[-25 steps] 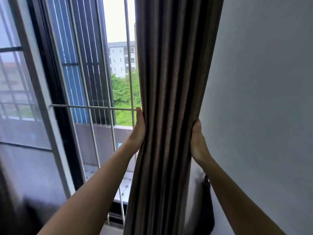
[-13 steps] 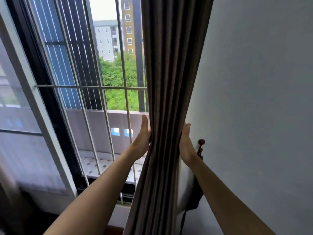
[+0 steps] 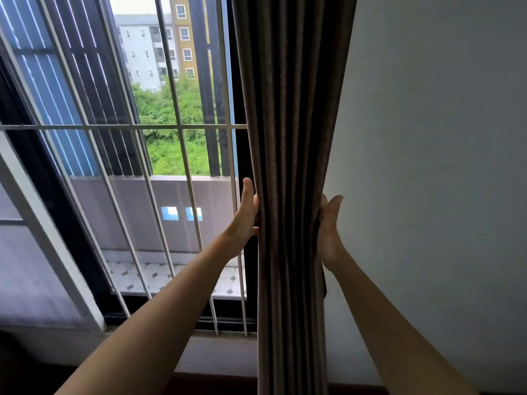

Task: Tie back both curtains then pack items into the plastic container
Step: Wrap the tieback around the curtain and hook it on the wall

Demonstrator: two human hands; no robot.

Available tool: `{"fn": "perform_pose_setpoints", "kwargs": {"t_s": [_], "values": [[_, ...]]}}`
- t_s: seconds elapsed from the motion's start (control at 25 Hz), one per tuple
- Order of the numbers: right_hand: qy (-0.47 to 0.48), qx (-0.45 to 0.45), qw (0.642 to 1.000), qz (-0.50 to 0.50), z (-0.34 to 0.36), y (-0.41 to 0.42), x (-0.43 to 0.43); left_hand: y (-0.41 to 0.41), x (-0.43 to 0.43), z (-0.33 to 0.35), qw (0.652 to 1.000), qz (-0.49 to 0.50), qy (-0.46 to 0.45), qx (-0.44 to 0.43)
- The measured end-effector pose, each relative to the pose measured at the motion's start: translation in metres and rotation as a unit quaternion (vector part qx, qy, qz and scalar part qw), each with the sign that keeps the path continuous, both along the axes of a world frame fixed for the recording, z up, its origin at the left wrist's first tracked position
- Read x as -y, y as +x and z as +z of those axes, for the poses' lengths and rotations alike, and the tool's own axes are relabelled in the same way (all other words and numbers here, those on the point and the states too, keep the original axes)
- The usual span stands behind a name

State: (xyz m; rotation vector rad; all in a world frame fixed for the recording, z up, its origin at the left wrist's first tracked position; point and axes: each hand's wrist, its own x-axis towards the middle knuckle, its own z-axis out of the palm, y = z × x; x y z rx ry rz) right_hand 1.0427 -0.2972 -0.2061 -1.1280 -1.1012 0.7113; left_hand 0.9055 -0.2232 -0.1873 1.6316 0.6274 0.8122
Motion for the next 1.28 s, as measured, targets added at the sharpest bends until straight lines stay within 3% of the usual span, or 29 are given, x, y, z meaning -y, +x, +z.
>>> {"fn": "perform_pose_setpoints", "kwargs": {"t_s": [0.16, 0.24, 0.32, 0.4, 0.56, 0.72, 0.88, 1.04, 1.28], "values": [[0.077, 0.005, 0.988, -0.134, 0.022, 0.014, 0.012, -0.010, -0.004, 0.007, 0.994, 0.059, 0.061, 0.065], [0.156, 0.079, 0.948, -0.267, 0.038, 0.011, 0.023, -0.015, -0.007, 0.021, 0.983, 0.089, 0.130, 0.092], [0.256, 0.171, 0.898, -0.316, 0.055, 0.007, 0.030, -0.019, -0.007, 0.043, 0.965, 0.132, 0.195, 0.115], [0.273, 0.269, 0.887, -0.259, 0.070, 0.000, 0.026, -0.023, -0.011, 0.073, 0.946, 0.194, 0.240, 0.095], [0.128, 0.413, 0.895, -0.111, 0.078, -0.018, -0.001, -0.025, -0.021, 0.126, 0.912, 0.272, 0.307, -0.013], [0.009, 0.479, 0.874, -0.079, 0.053, -0.038, -0.033, -0.026, -0.039, 0.135, 0.898, 0.301, 0.301, -0.108], [-0.071, 0.508, 0.858, -0.044, -0.023, -0.060, -0.036, -0.038, -0.069, 0.084, 0.917, 0.182, 0.283, -0.213], [-0.104, 0.524, 0.846, 0.008, -0.084, -0.068, -0.031, -0.047, -0.070, 0.033, 0.939, 0.109, 0.250, -0.211], [-0.083, 0.507, 0.858, 0.022, -0.100, -0.071, -0.042, -0.035, -0.076, 0.031, 0.954, 0.042, 0.187, -0.232]]}}
